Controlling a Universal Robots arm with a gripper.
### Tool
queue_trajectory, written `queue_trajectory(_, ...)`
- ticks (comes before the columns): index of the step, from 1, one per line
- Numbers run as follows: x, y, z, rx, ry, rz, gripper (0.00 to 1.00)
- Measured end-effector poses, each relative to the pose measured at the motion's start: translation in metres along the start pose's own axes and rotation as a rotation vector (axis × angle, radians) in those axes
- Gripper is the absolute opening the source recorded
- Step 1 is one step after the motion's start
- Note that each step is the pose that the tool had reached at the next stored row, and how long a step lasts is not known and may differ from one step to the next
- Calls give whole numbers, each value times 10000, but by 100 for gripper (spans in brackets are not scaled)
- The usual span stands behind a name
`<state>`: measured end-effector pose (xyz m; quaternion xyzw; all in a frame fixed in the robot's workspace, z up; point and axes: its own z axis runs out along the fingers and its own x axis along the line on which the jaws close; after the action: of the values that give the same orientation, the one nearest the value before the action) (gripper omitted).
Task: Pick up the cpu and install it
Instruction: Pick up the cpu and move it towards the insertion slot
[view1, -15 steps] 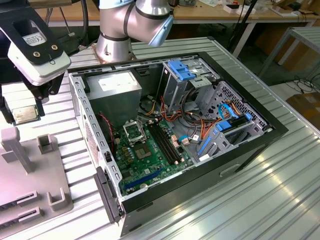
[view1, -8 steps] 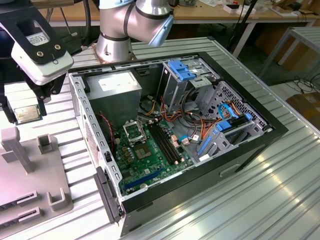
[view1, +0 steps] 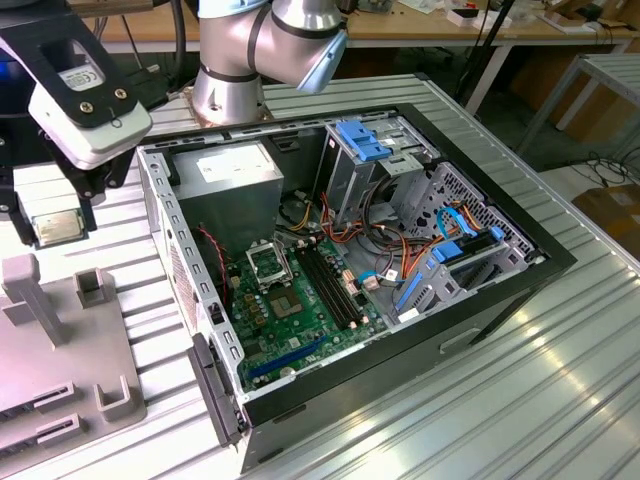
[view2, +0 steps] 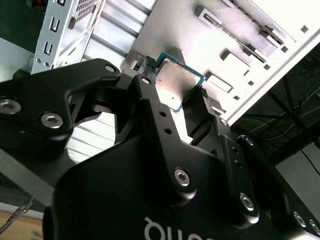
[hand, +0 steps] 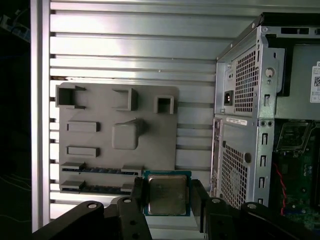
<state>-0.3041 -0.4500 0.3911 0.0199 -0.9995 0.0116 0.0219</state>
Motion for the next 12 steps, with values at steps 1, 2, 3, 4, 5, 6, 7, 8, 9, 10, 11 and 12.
queue_trajectory(1, -3, 0, 0, 0, -1, -1, 47)
queue_trajectory(2, -6, 0, 0, 0, 0, -1, 47)
queue_trajectory(3, -10, 0, 0, 0, -1, 0, 47)
queue_trajectory(4, -14, -1, -1, 0, 0, 0, 47)
queue_trajectory(5, -17, -1, -1, 0, 0, 0, 47)
queue_trajectory(6, -19, -1, -1, 0, 0, 0, 47)
queue_trajectory(7, -21, -1, -1, 0, 0, 0, 47)
queue_trajectory(8, -24, -1, -1, 0, 0, -1, 47)
queue_trajectory(9, -26, -1, -1, 0, 0, 0, 47)
queue_trajectory(10, -29, -1, -2, 0, 1, 0, 47)
queue_trajectory(11, -35, -2, -2, 0, 0, -1, 47)
queue_trajectory(12, -42, -2, -2, 0, -1, -2, 47)
